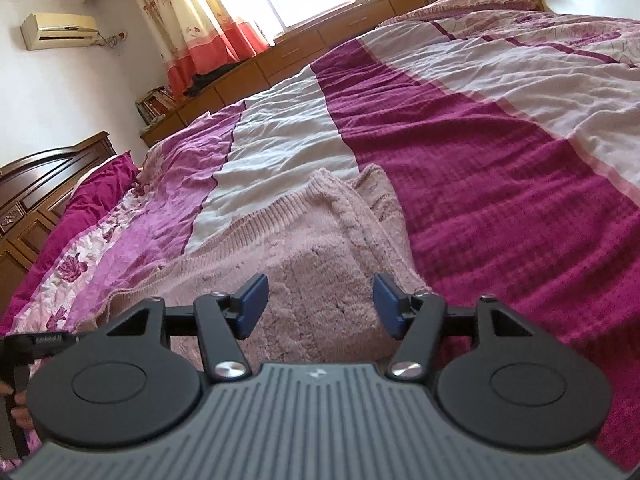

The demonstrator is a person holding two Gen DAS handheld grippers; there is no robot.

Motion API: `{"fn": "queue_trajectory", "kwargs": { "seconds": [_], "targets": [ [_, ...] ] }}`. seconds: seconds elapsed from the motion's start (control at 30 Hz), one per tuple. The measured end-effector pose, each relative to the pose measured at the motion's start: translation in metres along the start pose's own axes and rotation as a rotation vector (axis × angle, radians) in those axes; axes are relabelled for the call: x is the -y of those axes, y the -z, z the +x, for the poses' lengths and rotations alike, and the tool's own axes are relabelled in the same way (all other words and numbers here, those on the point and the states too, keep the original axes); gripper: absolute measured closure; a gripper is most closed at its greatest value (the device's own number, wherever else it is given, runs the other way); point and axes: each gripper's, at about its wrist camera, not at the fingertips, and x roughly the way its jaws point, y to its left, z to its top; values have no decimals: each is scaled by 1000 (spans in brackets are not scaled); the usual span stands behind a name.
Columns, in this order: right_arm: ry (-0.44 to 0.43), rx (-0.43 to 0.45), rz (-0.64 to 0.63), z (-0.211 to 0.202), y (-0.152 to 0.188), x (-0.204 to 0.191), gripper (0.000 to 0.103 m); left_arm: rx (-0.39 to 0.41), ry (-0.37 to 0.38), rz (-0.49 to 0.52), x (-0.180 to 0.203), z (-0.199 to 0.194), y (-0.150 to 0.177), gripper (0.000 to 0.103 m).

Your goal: Fold small clothes

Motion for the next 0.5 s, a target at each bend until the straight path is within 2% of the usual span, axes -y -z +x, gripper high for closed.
{"fn": "queue_trajectory", "kwargs": {
  "seconds": [0.2,0.47,0.5],
  "targets": [
    [-6,-3,-1,0,1,1,36,45,-66,-33,-15,-6,-14,56],
    [-12,-12,12,-4,2,1,33,-21,-38,-71,-22,-22,-9,55],
    [-13,-14,13,-6,2,0,32,-33,-30,-76,-22,-25,-7,52]
  ]
}}
